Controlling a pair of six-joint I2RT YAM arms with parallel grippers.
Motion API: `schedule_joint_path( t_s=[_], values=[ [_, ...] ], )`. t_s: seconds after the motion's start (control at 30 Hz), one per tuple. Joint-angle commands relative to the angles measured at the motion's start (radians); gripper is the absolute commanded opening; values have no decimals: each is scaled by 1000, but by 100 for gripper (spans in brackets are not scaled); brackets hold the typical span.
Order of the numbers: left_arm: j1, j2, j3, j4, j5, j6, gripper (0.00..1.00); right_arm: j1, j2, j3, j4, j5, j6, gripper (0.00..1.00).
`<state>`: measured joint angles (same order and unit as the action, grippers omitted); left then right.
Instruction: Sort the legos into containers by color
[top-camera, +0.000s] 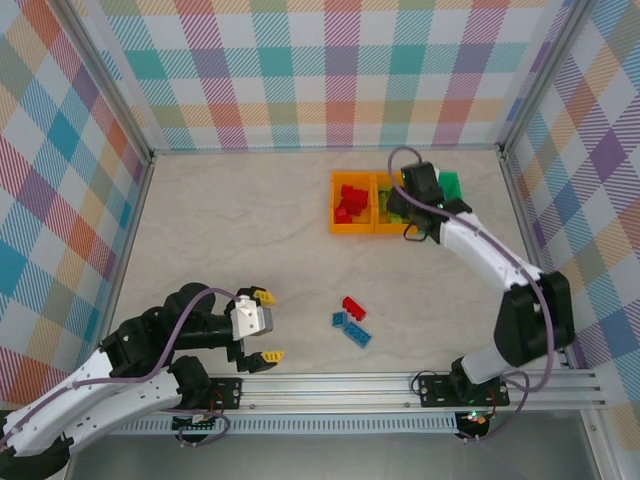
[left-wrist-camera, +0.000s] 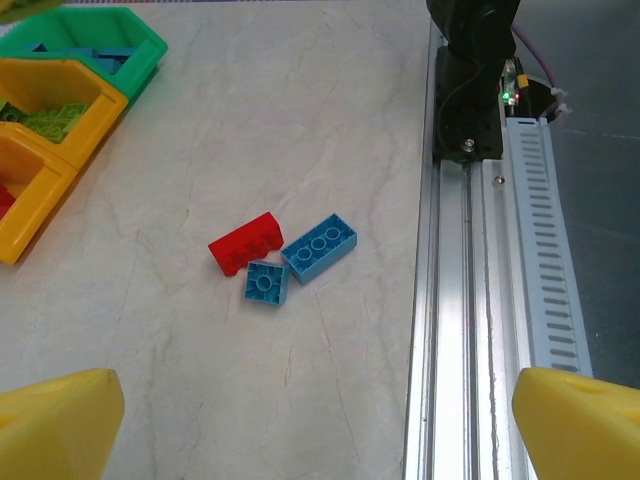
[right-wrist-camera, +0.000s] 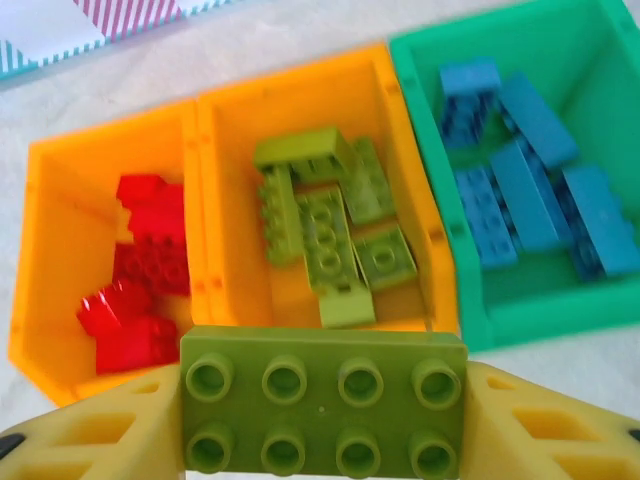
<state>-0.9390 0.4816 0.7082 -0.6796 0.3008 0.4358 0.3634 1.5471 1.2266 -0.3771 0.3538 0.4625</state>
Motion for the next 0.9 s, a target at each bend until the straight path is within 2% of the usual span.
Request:
schedule_joint_path(
  t_s=[0.0,0.1,0.23,0.4,0.53,0.67,0.77,0.87],
  values=[
    [12,-22,-17,0,-15,9,100,-50,148,126,-22,-44,-83,49],
    [12,-26,-21,6,-19,6,100,-65,269,248,-47,-78,-94,56],
    [12,-23,-22,6,-22,6,100,-69,385,384,-113,-104,-107,75],
    [12,-26,-24,7,-28,6,100,-70,375,409,-135,-126,-129,85],
    [12,-24,-26,9,-31,7,100,-66,259,315,-127,-200,-134,86],
    [12,-16,-30,26,-63,-14,100,-21,49,87,-51,-358,-138,86],
    [12,8,-24,62,-125,-88,100,17,-111,-107,3,-523,-114,85],
    [11,74,42,91,-182,-254,100,59,-257,-253,-20,-623,-67,85]
  ],
)
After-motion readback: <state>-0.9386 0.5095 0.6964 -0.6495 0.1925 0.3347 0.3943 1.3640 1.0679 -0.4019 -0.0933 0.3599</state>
